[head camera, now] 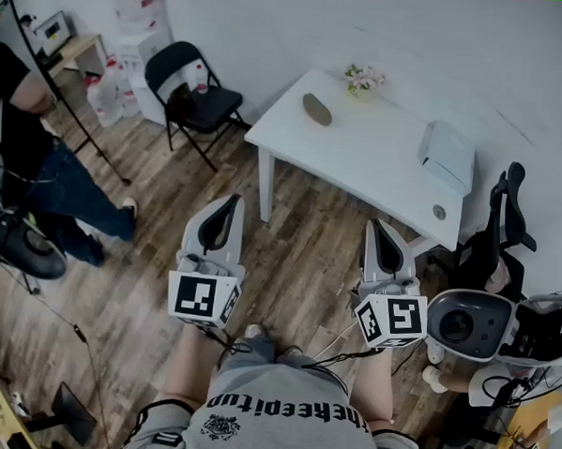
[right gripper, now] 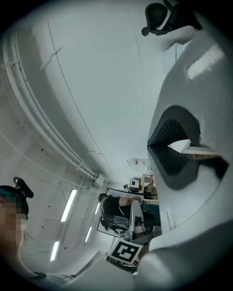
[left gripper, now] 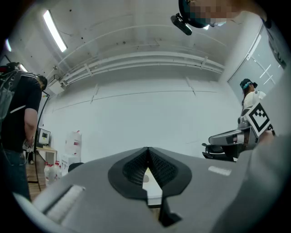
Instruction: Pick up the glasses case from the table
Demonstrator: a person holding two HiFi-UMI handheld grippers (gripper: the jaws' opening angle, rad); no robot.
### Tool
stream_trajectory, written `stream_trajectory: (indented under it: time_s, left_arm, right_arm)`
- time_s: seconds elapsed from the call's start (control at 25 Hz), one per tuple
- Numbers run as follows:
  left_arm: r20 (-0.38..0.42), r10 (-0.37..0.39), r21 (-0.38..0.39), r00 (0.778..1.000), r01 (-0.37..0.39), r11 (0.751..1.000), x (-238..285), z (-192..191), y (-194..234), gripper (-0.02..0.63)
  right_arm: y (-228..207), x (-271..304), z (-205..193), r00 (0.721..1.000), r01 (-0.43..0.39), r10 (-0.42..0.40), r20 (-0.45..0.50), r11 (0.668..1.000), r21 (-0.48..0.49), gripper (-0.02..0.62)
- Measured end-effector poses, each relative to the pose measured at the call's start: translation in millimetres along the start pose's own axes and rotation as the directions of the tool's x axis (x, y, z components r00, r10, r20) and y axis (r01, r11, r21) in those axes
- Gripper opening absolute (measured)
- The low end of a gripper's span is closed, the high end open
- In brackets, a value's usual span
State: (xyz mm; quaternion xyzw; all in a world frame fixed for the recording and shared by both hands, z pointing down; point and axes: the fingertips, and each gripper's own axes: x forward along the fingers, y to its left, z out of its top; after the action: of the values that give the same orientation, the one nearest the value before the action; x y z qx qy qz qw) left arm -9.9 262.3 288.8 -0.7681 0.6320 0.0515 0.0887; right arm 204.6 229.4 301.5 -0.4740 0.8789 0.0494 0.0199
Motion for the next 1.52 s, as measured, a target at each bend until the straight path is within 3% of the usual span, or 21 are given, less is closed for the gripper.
stream_trajectory:
  time_s: [0.6,1.52]
  left_arm:
    - [0.009,-0.022,-0.001,1.000,0.022,1.000,2,1,-11,0.020]
    - [0.008,-0.105,-0.004,0.994,0.105,0.994,51,-29,48,0.020]
  right_arm:
    - [1,-4,0,1.000,-0.006,0.006,-0.001,1.000,0.003,0.003]
    - [14,62,-13,0.999,0.045,-0.045,0.016,0.999,0.027,0.003]
